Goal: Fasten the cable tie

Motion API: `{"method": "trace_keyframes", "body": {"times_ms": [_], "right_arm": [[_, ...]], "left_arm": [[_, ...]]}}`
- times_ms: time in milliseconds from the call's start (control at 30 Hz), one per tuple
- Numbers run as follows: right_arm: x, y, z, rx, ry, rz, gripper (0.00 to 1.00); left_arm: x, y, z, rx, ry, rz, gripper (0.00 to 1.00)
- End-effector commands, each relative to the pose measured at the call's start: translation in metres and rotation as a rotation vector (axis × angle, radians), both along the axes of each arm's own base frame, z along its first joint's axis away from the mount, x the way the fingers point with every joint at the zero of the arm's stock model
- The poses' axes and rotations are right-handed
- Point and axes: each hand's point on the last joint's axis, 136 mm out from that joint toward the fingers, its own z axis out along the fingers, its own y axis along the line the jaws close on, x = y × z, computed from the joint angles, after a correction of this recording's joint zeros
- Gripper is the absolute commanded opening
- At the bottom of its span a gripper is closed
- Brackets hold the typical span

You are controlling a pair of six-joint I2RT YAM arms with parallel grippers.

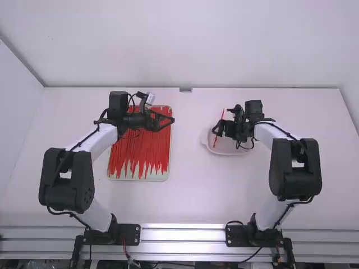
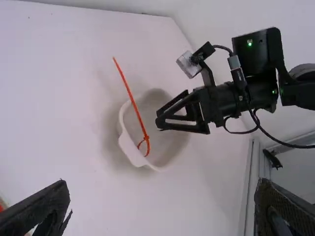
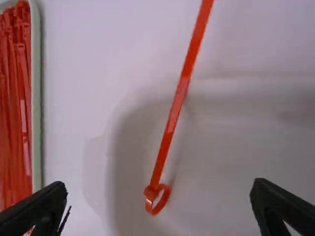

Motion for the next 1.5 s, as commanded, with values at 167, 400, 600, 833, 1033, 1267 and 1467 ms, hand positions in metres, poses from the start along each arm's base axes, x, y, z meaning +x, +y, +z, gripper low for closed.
{"method": "trace_keyframes", "body": {"times_ms": [167,400,600,833,1033,1267,1467], "right_arm": [[-0.011,-0.011,0.044,0.09,-0.004,-0.017,1.0],[-0.029,-0.006,0.084,0.087,-0.055,0.01,0.99],[-0.04,0.003,0.106,0.049,-0.096,0.031,0.99],[-0.04,-0.008,0.112,0.001,-0.169,0.027,0.96],[-0.043,-0.02,0.113,-0.101,-0.282,0.048,0.88],[-0.046,-0.037,0.117,-0.203,-0.39,-0.001,0.78],[-0.051,-0.055,0.122,-0.295,-0.492,-0.075,0.67]], "left_arm": [[-0.01,0.028,0.025,-0.067,-0.009,-0.001,0.99],[-0.017,0.031,0.029,-0.009,-0.01,0.038,0.99],[-0.018,0.03,0.034,-0.02,0.004,0.043,0.99],[-0.025,0.019,0.033,0.02,-0.066,0.025,0.95],[-0.033,0.025,0.03,0.095,-0.168,0.059,0.88],[-0.048,0.035,0.017,0.175,-0.192,0.125,0.77],[-0.063,0.047,0.001,0.244,-0.189,0.203,0.67]]}}
